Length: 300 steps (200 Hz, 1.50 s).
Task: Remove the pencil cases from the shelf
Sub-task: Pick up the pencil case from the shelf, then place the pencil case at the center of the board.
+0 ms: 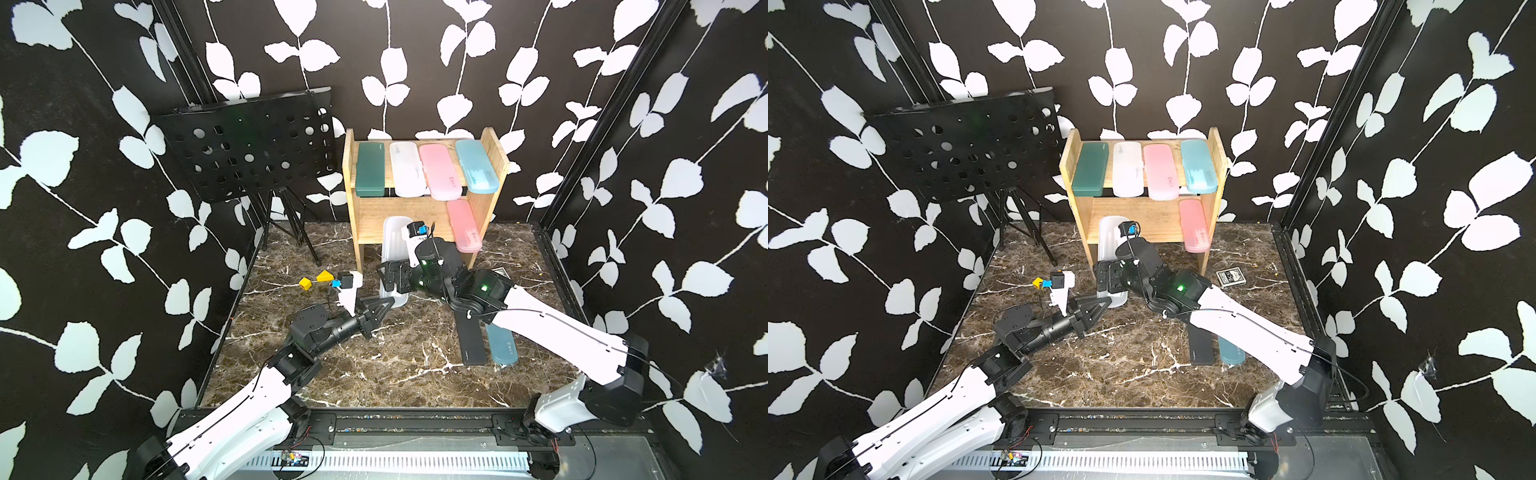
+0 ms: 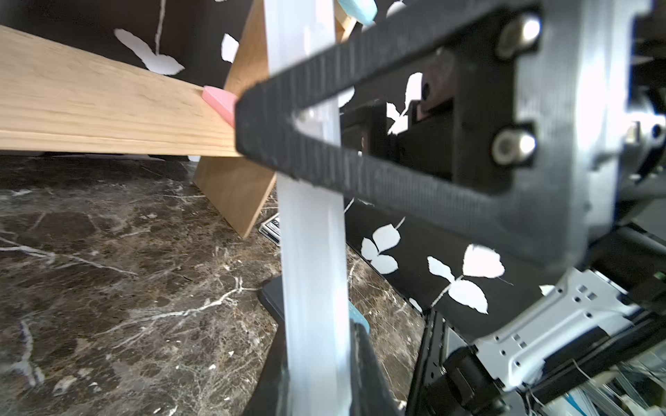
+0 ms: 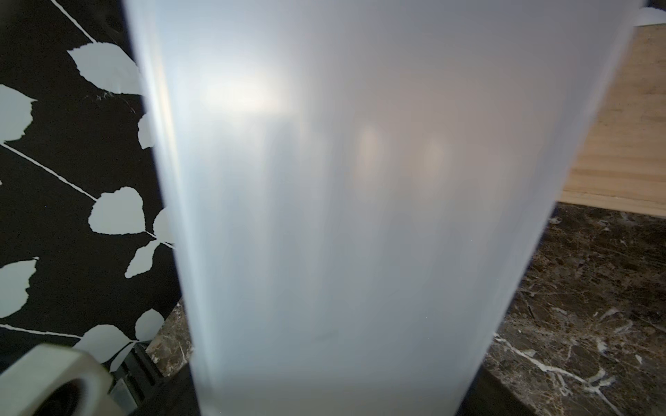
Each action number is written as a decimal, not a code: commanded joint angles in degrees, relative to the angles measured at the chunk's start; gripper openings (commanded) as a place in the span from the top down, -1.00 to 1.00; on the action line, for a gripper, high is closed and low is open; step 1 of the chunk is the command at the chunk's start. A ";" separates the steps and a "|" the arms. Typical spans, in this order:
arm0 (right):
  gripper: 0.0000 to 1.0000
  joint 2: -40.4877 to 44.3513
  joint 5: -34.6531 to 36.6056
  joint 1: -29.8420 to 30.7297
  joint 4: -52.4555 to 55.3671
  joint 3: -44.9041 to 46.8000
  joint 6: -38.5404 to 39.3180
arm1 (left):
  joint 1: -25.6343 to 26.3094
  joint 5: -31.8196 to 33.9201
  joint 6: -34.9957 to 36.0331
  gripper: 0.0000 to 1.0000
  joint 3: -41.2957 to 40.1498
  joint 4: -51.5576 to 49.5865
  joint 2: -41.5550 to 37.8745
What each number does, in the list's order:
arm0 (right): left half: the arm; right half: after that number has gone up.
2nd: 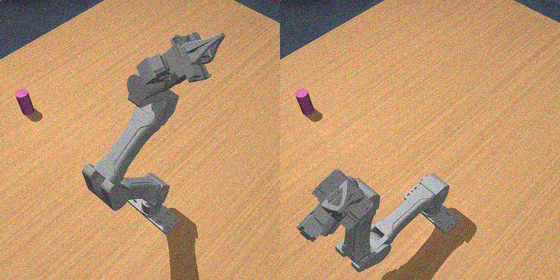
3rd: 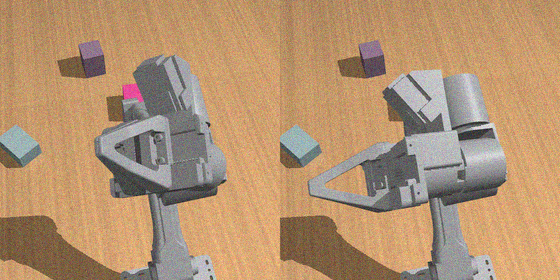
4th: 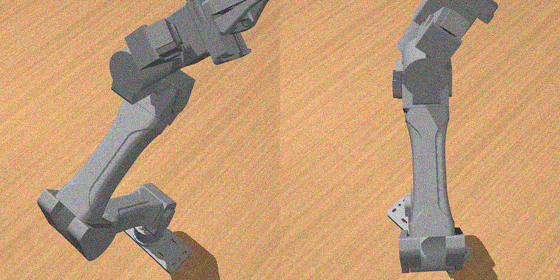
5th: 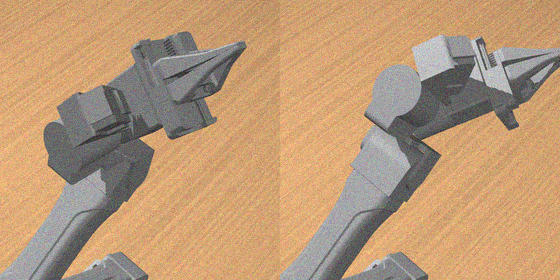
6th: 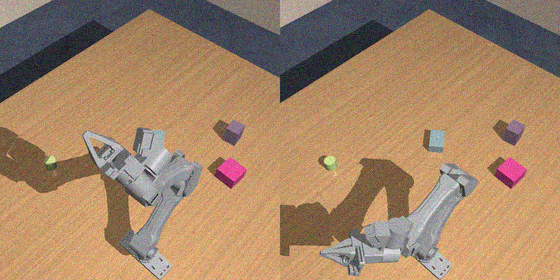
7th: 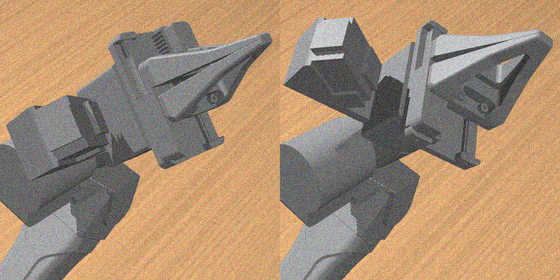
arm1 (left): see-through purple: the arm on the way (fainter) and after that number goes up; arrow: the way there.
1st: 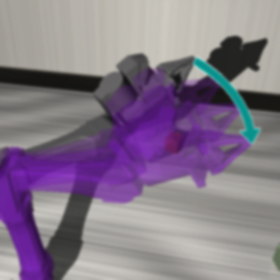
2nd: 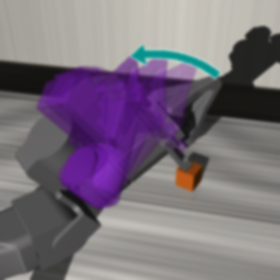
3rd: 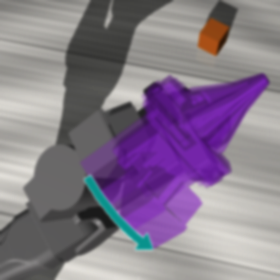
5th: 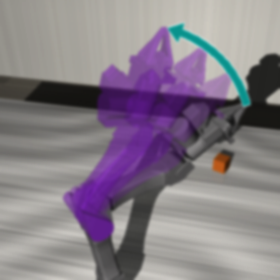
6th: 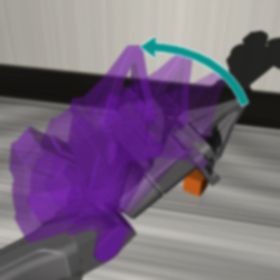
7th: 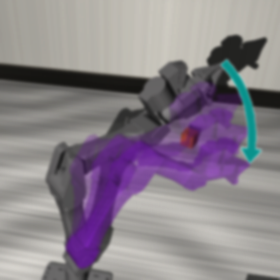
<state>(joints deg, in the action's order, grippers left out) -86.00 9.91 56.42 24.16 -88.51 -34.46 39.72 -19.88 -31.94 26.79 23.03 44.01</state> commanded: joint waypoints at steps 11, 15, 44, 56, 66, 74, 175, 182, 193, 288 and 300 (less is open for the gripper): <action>-0.52 2.02 0.73 -0.83 -1.64 0.53 -0.27 | 0.05 0.31 0.68 1.00 -0.98 1.81 -1.33; -0.50 2.12 0.85 -0.87 -1.50 0.58 -0.27 | 0.09 0.47 0.70 1.00 -1.09 1.77 -1.46; -0.47 3.16 2.03 -1.15 1.57 1.53 0.00 | 0.07 2.88 1.06 -0.62 -1.02 -1.02 -2.45; -0.47 4.09 1.95 -2.11 4.18 3.05 -0.86 | 0.09 4.41 1.83 -0.97 -0.69 -3.16 -3.26; -0.46 5.16 0.08 -3.65 5.66 5.69 -2.39 | 0.08 6.08 2.60 -0.97 -0.67 -4.84 -4.24; -0.45 6.20 -1.24 -4.80 6.59 8.30 -3.47 | 0.08 7.71 3.26 -0.97 -0.51 -6.55 -5.17; -0.37 -1.41 -5.31 -5.97 14.17 26.47 -12.39 | 0.09 16.93 4.63 -0.97 -1.30 -14.88 -9.48; -0.37 -2.09 -4.40 -5.93 14.36 26.78 -12.87 | 0.09 16.98 4.53 -0.97 -1.38 -15.10 -9.47; -0.39 -3.40 -3.16 -6.06 15.09 26.98 -12.92 | 0.07 16.98 4.48 -0.97 -1.47 -15.23 -9.38; -0.43 -11.43 -2.07 -9.19 14.18 28.44 -10.99 | 0.05 16.24 4.79 -0.97 -2.73 -14.68 -7.59; -0.43 -11.45 -2.10 -9.80 13.75 28.82 -10.45 | -0.05 16.12 4.80 -0.97 -2.78 -14.42 -7.15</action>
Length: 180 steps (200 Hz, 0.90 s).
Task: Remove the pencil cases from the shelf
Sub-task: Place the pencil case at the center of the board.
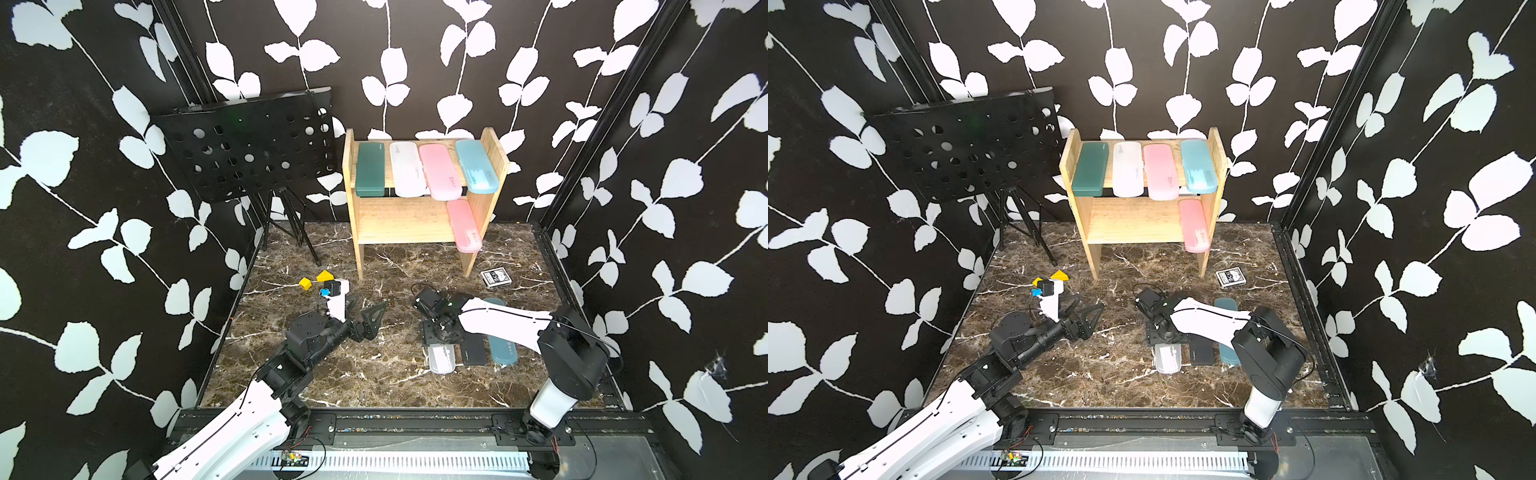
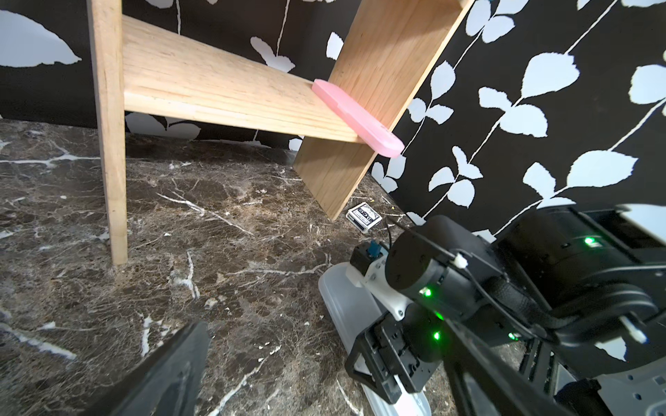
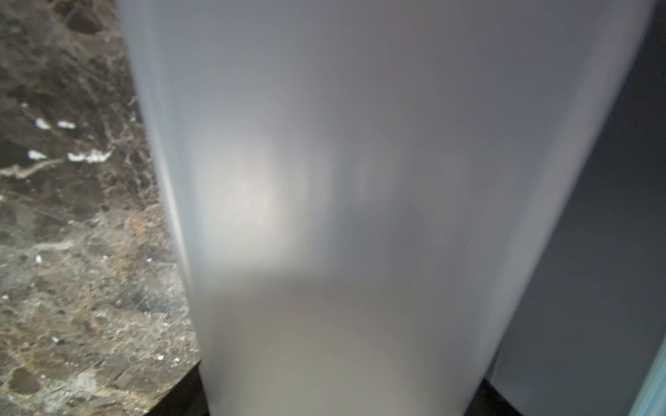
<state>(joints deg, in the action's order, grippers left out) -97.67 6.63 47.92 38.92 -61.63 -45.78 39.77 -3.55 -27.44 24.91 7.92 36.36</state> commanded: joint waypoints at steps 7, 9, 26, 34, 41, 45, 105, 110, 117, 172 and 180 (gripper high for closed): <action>-0.44 0.07 1.06 -1.68 -1.02 1.95 1.44 | -0.02 -0.30 0.35 -0.98 -0.76 0.69 0.67; -0.45 -0.03 1.05 -1.75 -0.97 1.95 1.54 | 0.03 -0.36 0.30 -0.98 -0.74 0.69 0.74; -0.48 -0.80 0.41 -2.51 -1.14 1.91 2.60 | -0.05 -0.39 0.29 -0.97 -0.65 0.71 1.11; -0.51 -1.01 0.27 -2.68 -1.23 1.93 2.86 | -0.03 -0.43 0.46 -0.97 -0.56 0.72 1.15; -0.54 -1.19 0.20 -2.79 -1.43 1.88 3.05 | -0.05 -0.44 0.52 -0.97 -0.61 0.74 1.19; -0.57 -1.28 0.13 -2.83 -1.54 1.87 3.21 | -0.01 -0.36 0.55 -0.97 -0.56 0.74 1.21; -0.88 -1.60 -0.34 -2.85 -1.57 0.65 4.38 | 0.04 -0.48 0.42 -0.97 0.04 0.83 1.76; -0.88 -1.36 -0.25 -2.87 -1.48 0.55 4.46 | -0.03 -0.41 0.34 -0.97 0.12 0.79 1.77; -0.89 -0.91 -0.18 -2.90 -1.22 0.39 4.55 | -0.05 -0.63 0.21 -0.97 0.33 0.78 1.79; -0.99 15.96 5.54 -3.11 3.37 -2.11 5.14 | 0.02 -7.27 -3.40 -0.97 9.74 -0.49 10.40; -0.99 18.81 6.61 -3.66 4.50 -2.63 5.50 | -0.09 -9.57 -4.83 -0.97 11.73 0.33 13.14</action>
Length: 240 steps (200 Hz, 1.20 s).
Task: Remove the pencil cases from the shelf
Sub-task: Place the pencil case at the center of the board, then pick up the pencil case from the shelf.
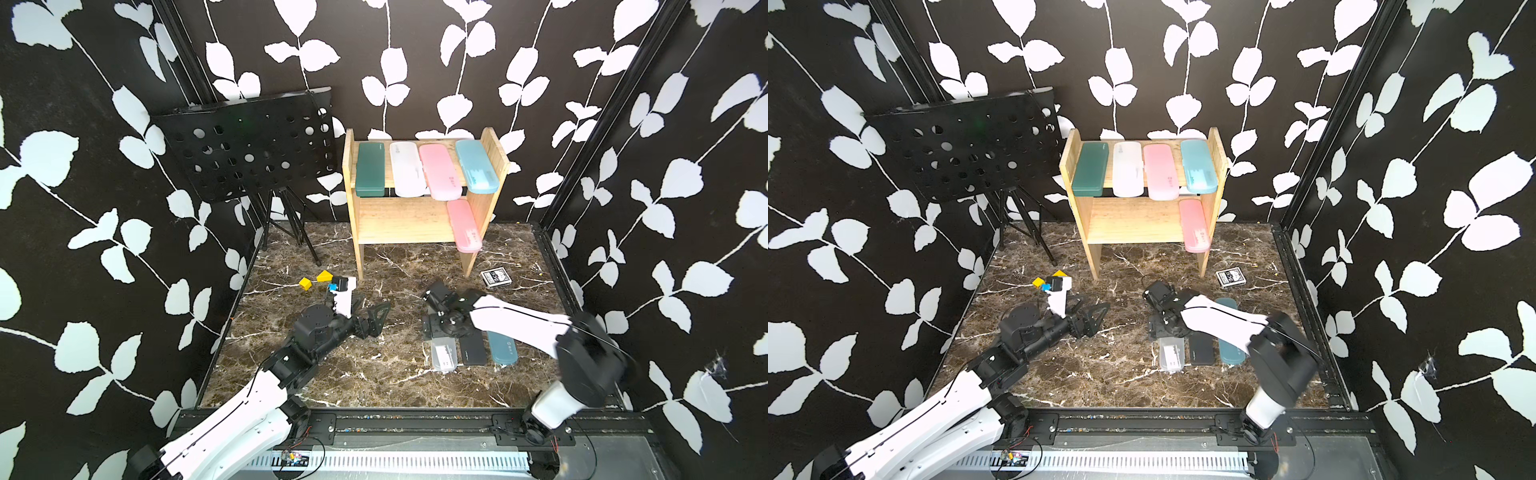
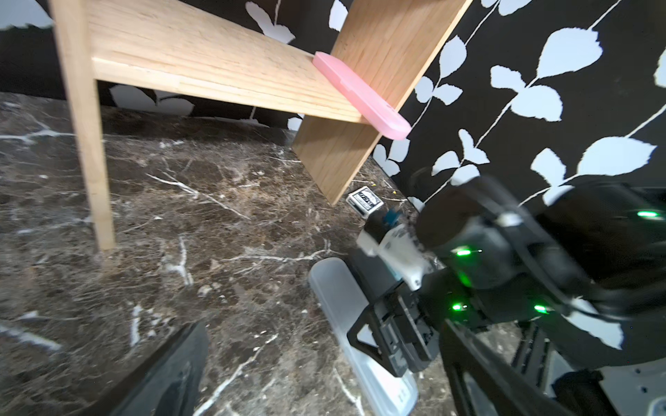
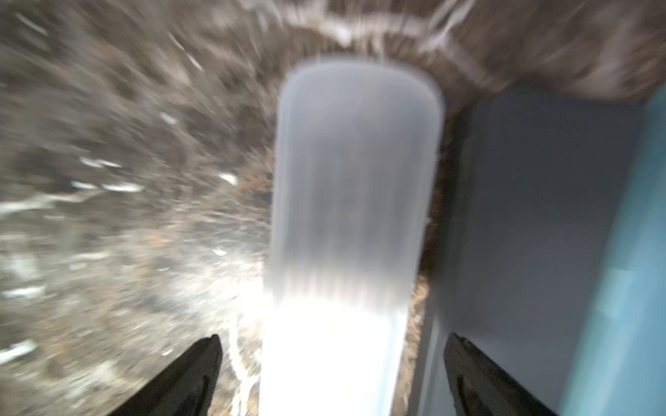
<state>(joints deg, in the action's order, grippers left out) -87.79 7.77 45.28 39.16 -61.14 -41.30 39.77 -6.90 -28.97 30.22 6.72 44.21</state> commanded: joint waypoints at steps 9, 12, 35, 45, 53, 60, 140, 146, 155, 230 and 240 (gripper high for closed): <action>-0.99 11.89 5.95 -2.31 5.77 -3.48 1.29 | 0.02 -8.46 -5.42 -0.97 8.49 3.12 8.76; -0.99 12.73 6.01 -2.90 6.30 -3.48 1.33 | -0.04 -9.58 -6.21 -0.97 9.26 3.75 9.95; -0.99 20.13 6.19 -8.69 9.76 -2.89 1.69 | -0.01 -13.92 -11.76 -0.97 14.53 9.01 19.06; -0.99 22.79 5.45 -11.72 10.70 -2.42 1.91 | 0.02 -14.88 -14.29 -0.97 16.68 11.82 23.13; -0.99 24.96 4.44 -14.08 11.34 -2.14 2.16 | -0.01 -15.15 -16.22 -0.97 18.56 13.62 26.09; -0.99 26.27 3.45 -16.04 11.72 -2.12 2.48 | 0.04 -15.33 -17.49 -0.98 20.39 14.74 28.64; -0.99 29.15 -4.47 -26.28 12.38 -3.55 4.33 | 2.21 -18.65 -33.79 -0.91 43.52 31.07 60.27; -0.99 29.31 -4.72 -26.38 12.20 -3.46 4.34 | 2.41 -18.59 -33.94 -0.91 45.04 30.86 62.07; -0.99 29.58 -4.91 -26.45 11.66 -2.83 4.06 | 2.79 -18.44 -34.20 -0.90 46.91 30.85 64.37; -0.99 28.75 -6.46 -27.17 9.32 -1.32 3.54 | 3.23 -15.26 -36.09 -0.81 54.31 30.88 71.93; -0.99 28.51 -6.67 -27.33 9.34 -1.68 3.62 | 3.22 -14.87 -36.29 -0.79 55.33 30.79 72.62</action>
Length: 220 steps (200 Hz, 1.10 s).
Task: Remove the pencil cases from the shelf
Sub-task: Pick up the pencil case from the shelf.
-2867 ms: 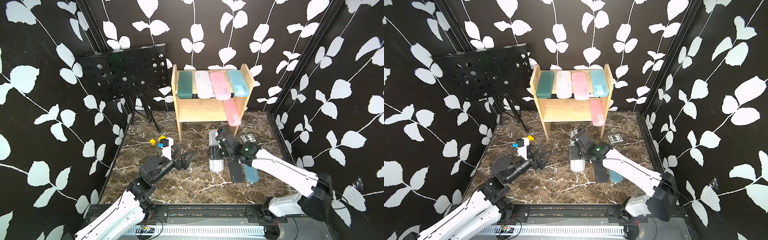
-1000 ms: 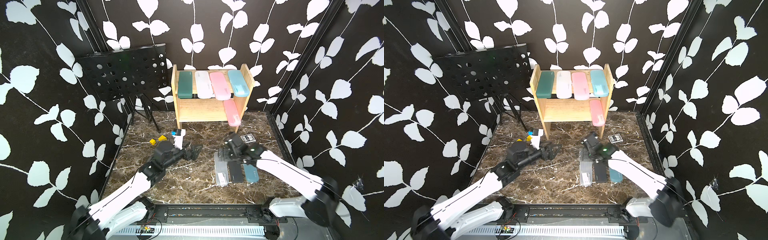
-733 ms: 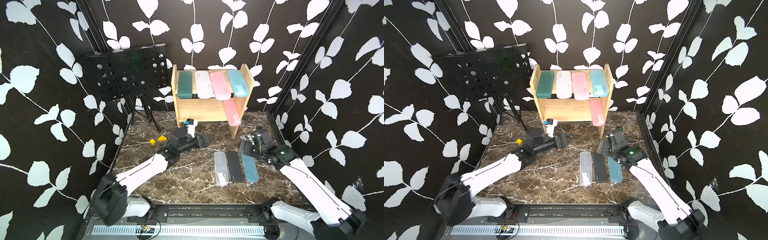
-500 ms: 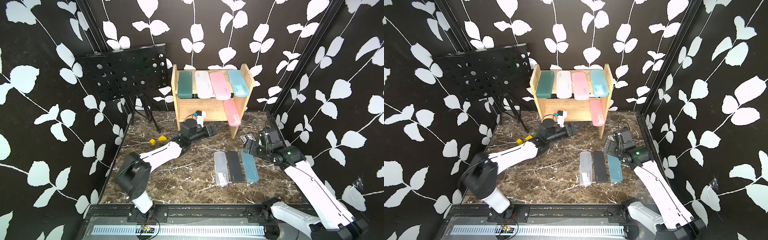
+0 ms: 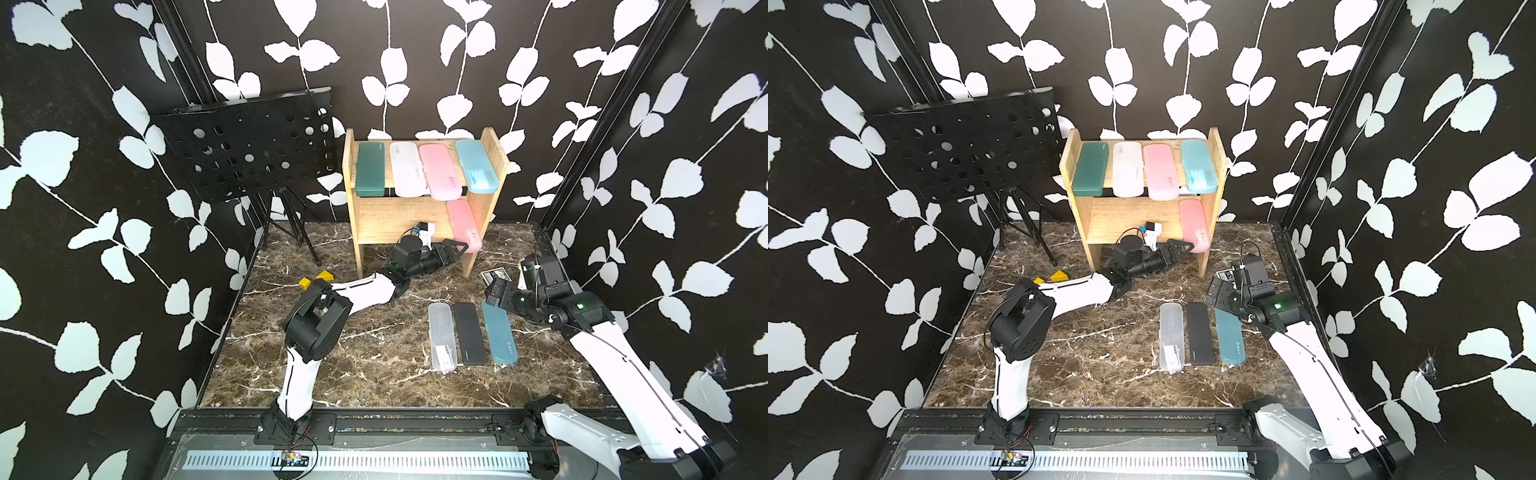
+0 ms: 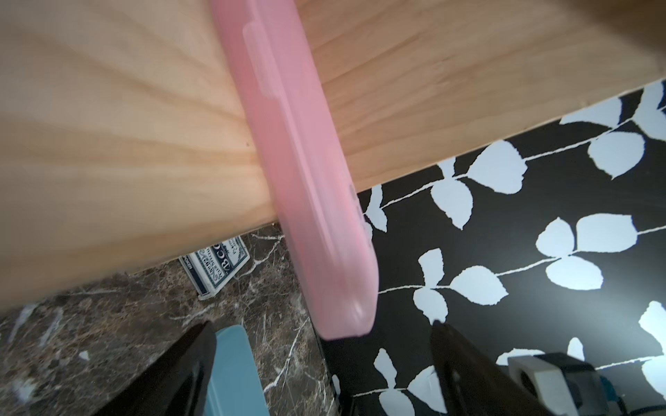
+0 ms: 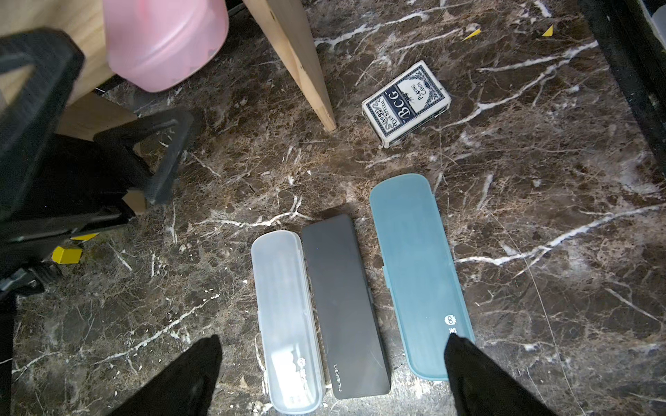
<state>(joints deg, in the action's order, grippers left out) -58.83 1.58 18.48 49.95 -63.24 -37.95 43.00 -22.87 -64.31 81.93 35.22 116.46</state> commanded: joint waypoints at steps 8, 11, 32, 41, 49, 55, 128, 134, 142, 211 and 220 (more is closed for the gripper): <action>-0.99 -0.56 -0.72 -0.53 -1.51 0.29 0.39 | -0.02 1.53 -1.13 -0.76 4.05 2.44 0.92; -0.99 -0.63 -0.76 -0.59 -1.49 0.18 0.40 | 0.04 1.77 -1.23 -0.75 4.17 2.52 1.10; -0.99 -0.93 -1.06 -0.81 -1.28 -0.23 0.59 | 0.06 2.52 -1.67 -0.65 5.29 2.60 2.21; -0.99 -1.01 -1.13 -0.91 -1.26 -0.34 0.60 | 0.12 2.36 -1.76 -0.60 6.11 2.30 2.74; -0.99 -1.11 -1.38 -1.07 -1.26 -0.54 0.64 | 0.22 1.85 -1.72 -0.57 7.22 1.20 3.25; -0.99 -1.24 -1.55 -1.16 -1.18 -0.69 0.76 | 0.15 1.45 -1.59 -0.56 8.11 0.03 3.56; -0.99 -1.46 -2.02 -1.60 -0.43 -1.51 1.37 | 0.59 0.89 -1.26 -0.10 10.13 -1.89 4.65; -0.99 -1.44 -2.02 -1.58 -0.32 -1.62 1.39 | 0.62 0.90 -1.41 -0.03 10.09 -1.90 4.65; -0.99 -1.30 -1.91 -1.66 -0.19 -1.61 1.41 | 0.68 0.90 -1.39 0.02 10.10 -1.90 4.68; -0.99 -1.29 -1.74 -1.86 0.80 -2.95 1.99 | 0.85 0.44 -1.63 1.00 10.47 -2.08 4.91; -0.99 -1.27 -1.91 -1.86 1.11 -3.27 2.17 | 0.89 0.54 -1.95 1.00 9.85 -0.99 4.76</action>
<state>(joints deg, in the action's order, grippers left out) -60.38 -0.32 17.06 50.24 -63.42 -36.77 43.53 -21.93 -66.46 91.31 32.77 121.36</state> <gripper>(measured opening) 0.994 0.152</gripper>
